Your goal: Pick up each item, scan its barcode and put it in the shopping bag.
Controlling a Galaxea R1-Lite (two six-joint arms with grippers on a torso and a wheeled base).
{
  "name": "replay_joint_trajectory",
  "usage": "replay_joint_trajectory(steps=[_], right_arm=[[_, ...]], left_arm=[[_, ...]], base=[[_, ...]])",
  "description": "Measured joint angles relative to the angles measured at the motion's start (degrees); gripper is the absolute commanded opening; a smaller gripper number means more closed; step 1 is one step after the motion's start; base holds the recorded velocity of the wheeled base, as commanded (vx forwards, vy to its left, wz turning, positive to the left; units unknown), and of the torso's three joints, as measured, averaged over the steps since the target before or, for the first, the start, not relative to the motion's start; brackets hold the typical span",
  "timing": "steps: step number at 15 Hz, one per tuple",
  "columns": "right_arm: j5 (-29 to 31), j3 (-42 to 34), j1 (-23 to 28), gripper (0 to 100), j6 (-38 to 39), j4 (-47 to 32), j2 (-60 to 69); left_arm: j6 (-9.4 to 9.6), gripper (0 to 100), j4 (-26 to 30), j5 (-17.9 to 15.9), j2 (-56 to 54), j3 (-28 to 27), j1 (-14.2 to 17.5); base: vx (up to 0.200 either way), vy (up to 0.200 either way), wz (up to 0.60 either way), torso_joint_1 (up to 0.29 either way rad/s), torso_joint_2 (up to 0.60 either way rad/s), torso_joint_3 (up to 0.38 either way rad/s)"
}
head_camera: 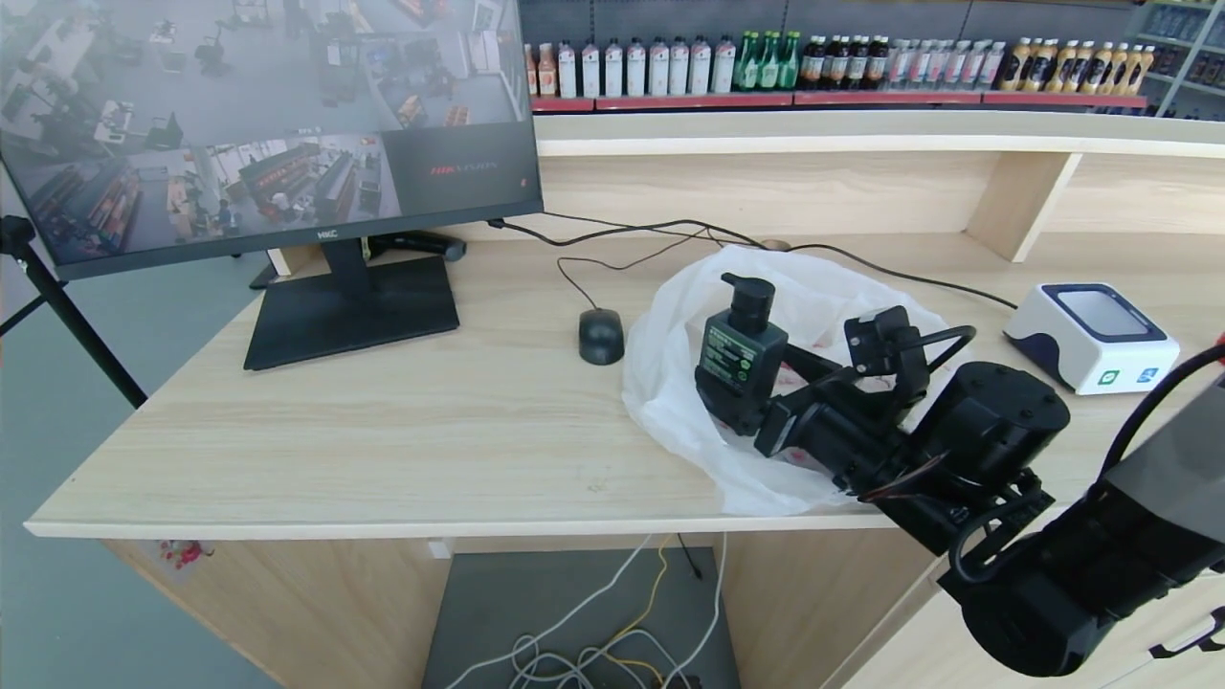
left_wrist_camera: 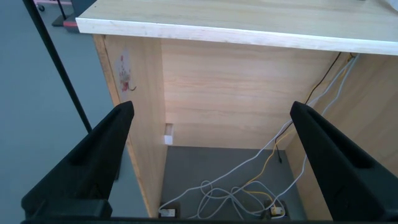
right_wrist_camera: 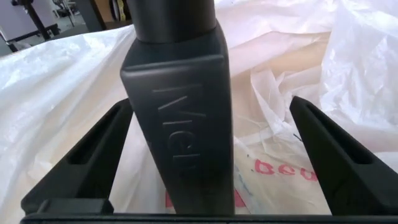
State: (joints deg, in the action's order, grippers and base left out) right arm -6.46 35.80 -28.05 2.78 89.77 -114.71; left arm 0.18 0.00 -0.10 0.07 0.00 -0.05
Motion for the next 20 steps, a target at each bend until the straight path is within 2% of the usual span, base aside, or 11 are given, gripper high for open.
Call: replay_joint_trajectory(steps=[8,18,20], right_arm=[[-0.02,-0.91,-0.17,100,-0.07,0.15,4.3],[0.0,-7.01,-0.41,100,-0.22,0.2,11.65],[-0.02,-7.09,-0.37,100,-0.21,0.17,11.96]], left_arm=[[0.02,100,0.0,0.0,0.0,0.0,-0.05],[0.0,100,0.0,0.0,0.0,0.0,0.0],[0.0,100,0.0,0.0,0.0,0.0,-0.02]], base=[[0.0,0.0,0.0,0.0,0.0,0.0],[0.0,0.0,0.0,0.0,0.0,0.0],[-0.2,0.0,0.0,0.002,0.0,0.002]])
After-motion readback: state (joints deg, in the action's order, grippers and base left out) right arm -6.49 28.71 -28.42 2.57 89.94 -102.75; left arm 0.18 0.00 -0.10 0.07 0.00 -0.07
